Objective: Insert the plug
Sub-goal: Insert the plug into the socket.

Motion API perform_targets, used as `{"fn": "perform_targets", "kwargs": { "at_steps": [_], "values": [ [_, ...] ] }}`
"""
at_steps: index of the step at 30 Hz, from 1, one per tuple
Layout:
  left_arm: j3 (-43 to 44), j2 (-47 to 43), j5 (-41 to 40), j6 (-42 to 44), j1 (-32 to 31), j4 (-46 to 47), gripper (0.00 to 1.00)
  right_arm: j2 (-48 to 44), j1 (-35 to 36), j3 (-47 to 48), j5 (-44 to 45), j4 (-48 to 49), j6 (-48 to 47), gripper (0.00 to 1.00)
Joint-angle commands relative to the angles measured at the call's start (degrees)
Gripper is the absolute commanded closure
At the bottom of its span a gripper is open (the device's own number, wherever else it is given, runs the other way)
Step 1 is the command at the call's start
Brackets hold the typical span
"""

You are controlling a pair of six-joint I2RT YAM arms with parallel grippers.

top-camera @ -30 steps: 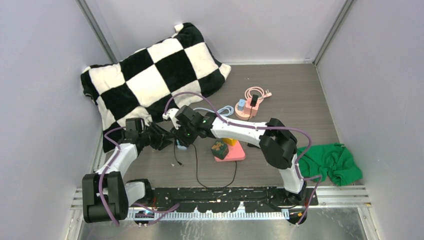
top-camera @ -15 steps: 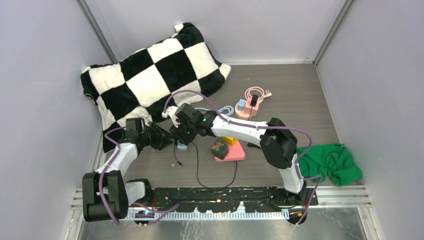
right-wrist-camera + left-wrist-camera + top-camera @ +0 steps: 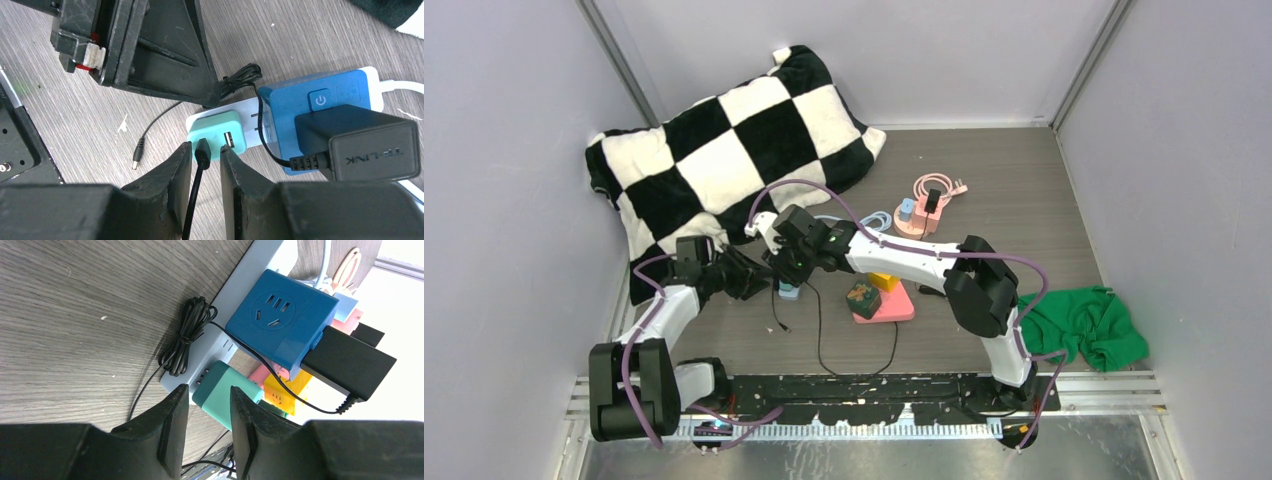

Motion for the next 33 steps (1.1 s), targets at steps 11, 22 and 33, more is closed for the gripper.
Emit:
{"fn": "perform_targets", "kwargs": {
  "at_steps": [11, 22, 33],
  "values": [
    [0.39, 4.23, 2.51, -2.57, -0.93, 6.34, 0.65, 4.26, 0.21, -2.07, 0.56, 0.88, 0.12, 0.71],
    [1.27, 3.72, 1.72, -1.54, -0.97, 5.30, 0.67, 4.00, 2.64, -15.48, 4.32, 3.13, 4.19, 0.73],
    [1.00, 4.02, 0.00, -0.38, -1.09, 4.48, 0.70, 1.70, 2.51, -24.21, 4.48, 7.85, 11.89, 0.73]
  ]
}}
